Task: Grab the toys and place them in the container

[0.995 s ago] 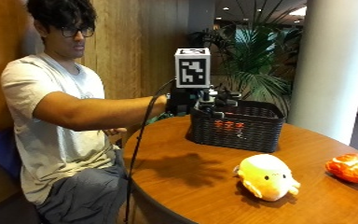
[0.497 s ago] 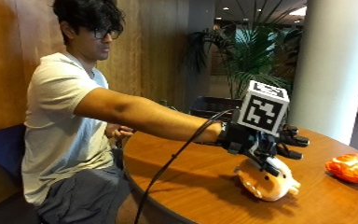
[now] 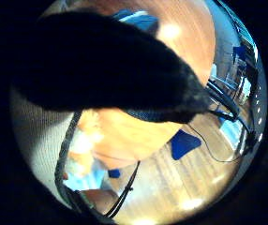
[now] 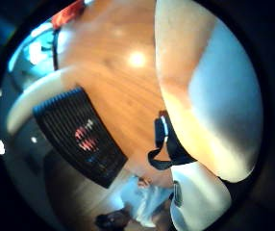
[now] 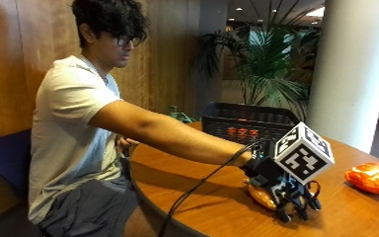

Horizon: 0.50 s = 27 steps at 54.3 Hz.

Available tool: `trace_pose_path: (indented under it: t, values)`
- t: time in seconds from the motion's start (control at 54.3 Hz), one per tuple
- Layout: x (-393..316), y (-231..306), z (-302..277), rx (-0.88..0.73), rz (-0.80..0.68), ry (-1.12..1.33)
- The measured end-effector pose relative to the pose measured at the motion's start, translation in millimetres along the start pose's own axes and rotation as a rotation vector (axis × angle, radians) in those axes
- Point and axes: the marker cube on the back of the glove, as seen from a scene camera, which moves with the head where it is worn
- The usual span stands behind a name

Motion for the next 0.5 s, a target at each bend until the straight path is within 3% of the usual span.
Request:
trace_pose_path:
  t: [0.129, 0.276, 0.497]
  values:
    - [-9.4, 3.2, -0.6, 0.111, -0.019, 0.043]
    - [-21.0, 9.5, 0.5, 0.377, -0.084, 0.082]
    - [-28.2, 34.9, -9.6, 0.494, -0.134, 0.015]
